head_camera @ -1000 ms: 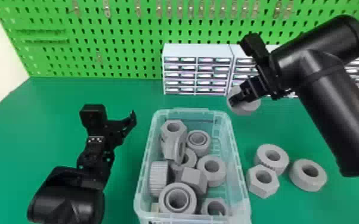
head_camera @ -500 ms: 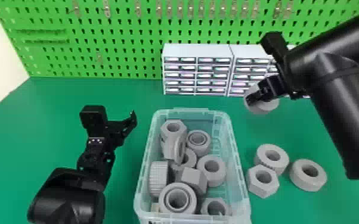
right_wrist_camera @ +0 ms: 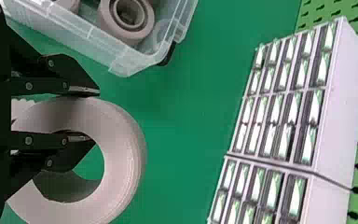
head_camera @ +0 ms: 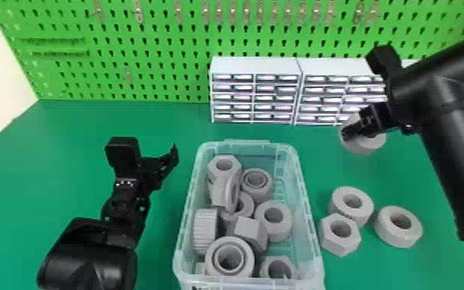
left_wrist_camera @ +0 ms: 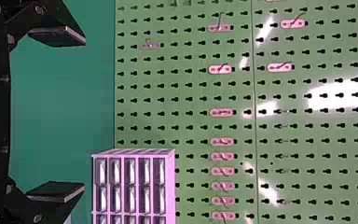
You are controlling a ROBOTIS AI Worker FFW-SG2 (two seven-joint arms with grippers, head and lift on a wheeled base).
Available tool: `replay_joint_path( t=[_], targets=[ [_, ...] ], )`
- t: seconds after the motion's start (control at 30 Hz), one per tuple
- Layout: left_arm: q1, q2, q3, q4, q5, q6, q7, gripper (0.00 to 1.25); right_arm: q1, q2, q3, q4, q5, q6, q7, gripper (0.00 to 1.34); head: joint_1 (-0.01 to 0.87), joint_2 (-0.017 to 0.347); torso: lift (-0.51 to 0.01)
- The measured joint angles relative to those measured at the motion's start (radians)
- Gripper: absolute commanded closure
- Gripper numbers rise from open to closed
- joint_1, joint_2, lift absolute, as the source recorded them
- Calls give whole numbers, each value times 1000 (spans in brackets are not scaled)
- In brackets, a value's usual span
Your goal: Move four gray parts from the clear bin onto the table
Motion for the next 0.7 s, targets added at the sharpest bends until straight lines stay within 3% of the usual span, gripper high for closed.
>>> replay_joint_path(
  t=[0.37, 0.7],
  targets=[
    [0, 0, -6, 0, 0, 0, 0, 180, 39, -16, -94, -10, 71, 3, 25, 998, 693, 72, -52],
    [-5, -1, -13, 1, 0, 0, 4, 180, 54, -30, -187, 23, 78, -38, 24, 998, 693, 72, -52]
  ],
)
